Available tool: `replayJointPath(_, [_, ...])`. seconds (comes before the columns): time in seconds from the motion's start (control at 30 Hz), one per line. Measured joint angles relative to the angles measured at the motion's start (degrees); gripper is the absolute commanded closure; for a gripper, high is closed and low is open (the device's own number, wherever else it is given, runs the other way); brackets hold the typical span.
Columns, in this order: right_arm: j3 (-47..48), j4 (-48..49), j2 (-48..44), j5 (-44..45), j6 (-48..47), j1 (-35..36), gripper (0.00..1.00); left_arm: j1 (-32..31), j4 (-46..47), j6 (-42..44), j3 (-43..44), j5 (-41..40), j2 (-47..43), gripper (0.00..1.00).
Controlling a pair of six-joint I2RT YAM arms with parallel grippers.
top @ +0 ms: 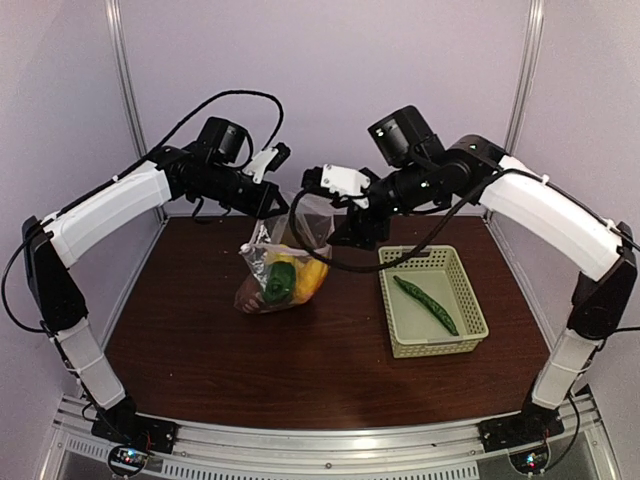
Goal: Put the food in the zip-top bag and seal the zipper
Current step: Adjust the zipper food storage bag at the center of the board, then pick up the fake vegetable from the bin.
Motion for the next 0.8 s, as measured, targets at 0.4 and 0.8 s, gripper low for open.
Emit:
replayJointPath(0.4, [-22.3, 7.9, -16.1, -8.7, 13.6, -25.9, 0.45, 0.0, 0.0, 0.0, 0.0, 0.8, 0.0, 0.95])
replayJointPath(0.8, [-34.7, 9.5, -4.4, -0.4, 19.7, -29.6, 0.49, 0.0, 0.0, 0.0, -0.1, 0.8, 0.0, 0.95])
